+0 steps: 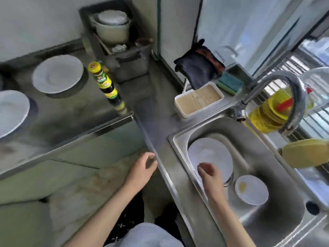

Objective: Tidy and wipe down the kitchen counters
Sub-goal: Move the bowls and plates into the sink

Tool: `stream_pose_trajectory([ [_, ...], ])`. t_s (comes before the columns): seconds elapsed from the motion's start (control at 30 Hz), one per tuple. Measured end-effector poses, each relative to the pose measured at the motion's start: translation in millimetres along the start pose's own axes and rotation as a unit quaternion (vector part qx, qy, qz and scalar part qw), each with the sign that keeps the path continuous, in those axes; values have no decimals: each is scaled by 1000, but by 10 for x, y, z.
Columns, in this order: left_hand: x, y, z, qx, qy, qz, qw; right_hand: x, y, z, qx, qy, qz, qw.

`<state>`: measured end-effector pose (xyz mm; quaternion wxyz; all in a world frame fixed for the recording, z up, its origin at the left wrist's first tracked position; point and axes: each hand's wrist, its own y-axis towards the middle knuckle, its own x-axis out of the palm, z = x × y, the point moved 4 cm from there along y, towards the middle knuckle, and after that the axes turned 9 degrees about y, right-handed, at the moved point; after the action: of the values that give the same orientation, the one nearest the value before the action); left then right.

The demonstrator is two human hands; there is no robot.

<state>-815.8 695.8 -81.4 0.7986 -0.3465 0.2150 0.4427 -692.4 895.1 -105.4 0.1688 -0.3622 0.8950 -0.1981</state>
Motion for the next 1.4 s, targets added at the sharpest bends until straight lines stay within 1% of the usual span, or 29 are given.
stream_pose_trajectory([
  [0.13, -553, -417, -706, -107, -83, 73, 988, 832, -292, -240, -38, -47, -127, 990],
  [0.2, -908, -579, -1050, -150, -131, 119, 973, 1253, -420, -336, -55, -84, -184, 978],
  [0.27, -1257, -678, -1378, -181, -166, 158, 956, 1704, -528, -444, -92, -137, -231, 959],
  [0.33, -1591, -693, -1702, -201, -181, 188, 944, 2178, -576, -532, -116, -182, -265, 940],
  [0.43, -2116, -578, -2145, -216, -214, 221, 927, 2987, -613, -690, -124, -222, -307, 917],
  [0.47, -2293, -527, -2278, -226, -231, 230, 918, 3269, -629, -746, -131, -235, -315, 910],
  [0.57, -2805, -325, -2739, -242, -284, 290, 881, 4094, -670, -867, -147, -248, -347, 893],
  [0.63, -3116, -136, -3062, -260, -309, 307, 862, 4628, -676, -907, -145, -259, -365, 882],
  [0.7, -3361, 39, -3300, -283, -344, 314, 838, 5031, -668, -919, -128, -276, -359, 882],
  [0.77, -3514, 227, -3444, -296, -379, 314, 819, 5280, -627, -934, -106, -275, -344, 891],
  [0.87, -3600, 489, -3511, -324, -418, 285, 800, 5468, -487, -960, -75, -273, -315, 906],
  [0.93, -3593, 631, -3526, -344, -475, 267, 764, 5534, -310, -958, -51, -251, -293, 921],
  [0.97, -3584, 687, -3529, -355, -505, 258, 743, 5561, -213, -959, -26, -220, -275, 936],
  [1.03, -3560, 764, -3566, -366, -551, 253, 706, 5626, -19, -1001, 48, -100, -228, 967],
  [1.07, -3546, 794, -3594, -365, -566, 253, 695, 5683, 61, -1041, 89, -30, -205, 974],
  [1.1, -3531, 812, -3623, -362, -576, 253, 688, 5754, 130, -1086, 130, 32, -186, 973],
  [1.17, -3505, 829, -3650, -360, -586, 248, 682, 5929, 260, -1187, 185, 110, -169, 962],
  [1.23, -3509, 842, -3665, -354, -582, 254, 687, 6096, 364, -1270, 219, 148, -164, 950],
  [1.33, -3580, 865, -3603, -320, -572, 283, 701, 6256, 483, -1321, 244, 195, -128, 941],
  [1.4, -3647, 869, -3516, -287, -575, 302, 704, 6302, 526, -1332, 241, 215, -97, 941],
])
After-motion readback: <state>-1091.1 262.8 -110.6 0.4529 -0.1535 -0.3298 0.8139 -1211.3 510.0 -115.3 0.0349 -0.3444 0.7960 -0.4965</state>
